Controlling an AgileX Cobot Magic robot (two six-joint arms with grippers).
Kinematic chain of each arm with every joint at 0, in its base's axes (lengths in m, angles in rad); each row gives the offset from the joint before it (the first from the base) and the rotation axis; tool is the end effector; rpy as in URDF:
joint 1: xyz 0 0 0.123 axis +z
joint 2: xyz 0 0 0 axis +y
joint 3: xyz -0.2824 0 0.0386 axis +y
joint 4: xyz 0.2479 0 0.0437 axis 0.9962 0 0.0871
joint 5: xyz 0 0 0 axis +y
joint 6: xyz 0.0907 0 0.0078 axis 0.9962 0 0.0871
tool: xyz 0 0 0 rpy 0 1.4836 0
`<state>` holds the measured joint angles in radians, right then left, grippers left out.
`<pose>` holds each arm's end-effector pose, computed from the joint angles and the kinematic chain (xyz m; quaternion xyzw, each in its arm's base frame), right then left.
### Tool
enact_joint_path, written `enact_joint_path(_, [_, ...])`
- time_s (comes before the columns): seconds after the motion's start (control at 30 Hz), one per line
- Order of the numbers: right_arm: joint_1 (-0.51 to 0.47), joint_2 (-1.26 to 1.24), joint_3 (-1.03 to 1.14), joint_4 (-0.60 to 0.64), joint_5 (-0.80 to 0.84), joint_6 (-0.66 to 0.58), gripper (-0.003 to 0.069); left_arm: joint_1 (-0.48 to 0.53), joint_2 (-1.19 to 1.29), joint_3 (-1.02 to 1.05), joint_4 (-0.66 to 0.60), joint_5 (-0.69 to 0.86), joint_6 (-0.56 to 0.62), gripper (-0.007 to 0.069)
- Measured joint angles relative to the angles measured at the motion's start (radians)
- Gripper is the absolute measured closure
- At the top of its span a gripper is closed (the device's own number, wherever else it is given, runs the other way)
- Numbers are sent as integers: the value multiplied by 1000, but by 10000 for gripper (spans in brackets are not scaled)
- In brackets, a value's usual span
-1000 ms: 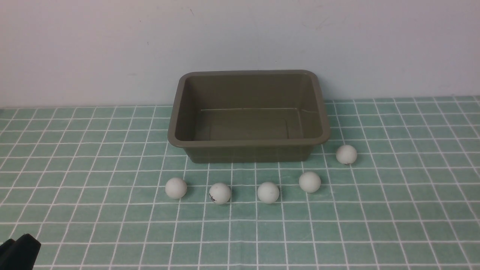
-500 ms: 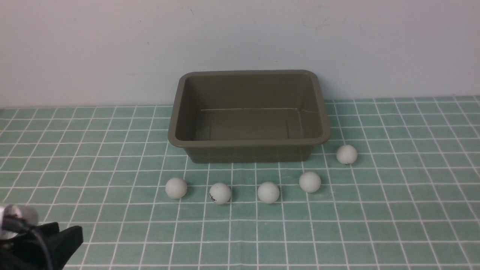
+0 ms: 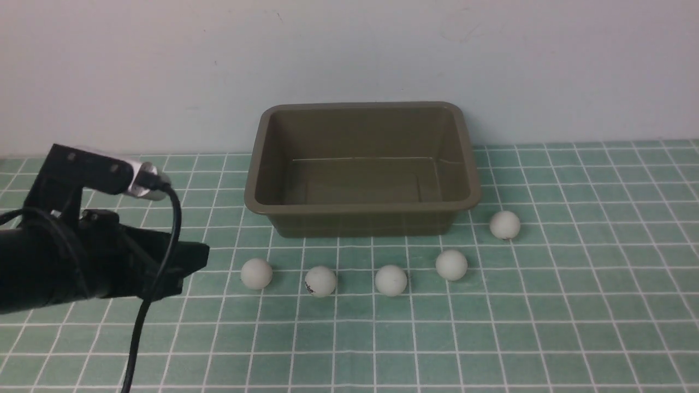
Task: Put the table tennis balls in the box on the green coffee tablecloth.
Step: 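Reach for and grasp a ping pong ball on the table beside the basket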
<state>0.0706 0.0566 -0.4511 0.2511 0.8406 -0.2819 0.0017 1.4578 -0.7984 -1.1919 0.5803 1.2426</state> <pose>0.0153 0.0180 0.2829 -0.1277 0.8056 0.0640 0.5750 0.2832 -0.0460 0.2339 0.1491 0.8885 -0.2237 0.3719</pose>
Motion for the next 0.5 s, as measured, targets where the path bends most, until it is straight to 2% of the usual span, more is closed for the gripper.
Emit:
enact_joint_path(0.27, [0,82,0,2,32,-2,435,-110,258,-152,112,-37,4,248])
enact_joint_path(0.5, [0,82,0,4,32,-2,435,-122,340,-161,123,-172,16,248])
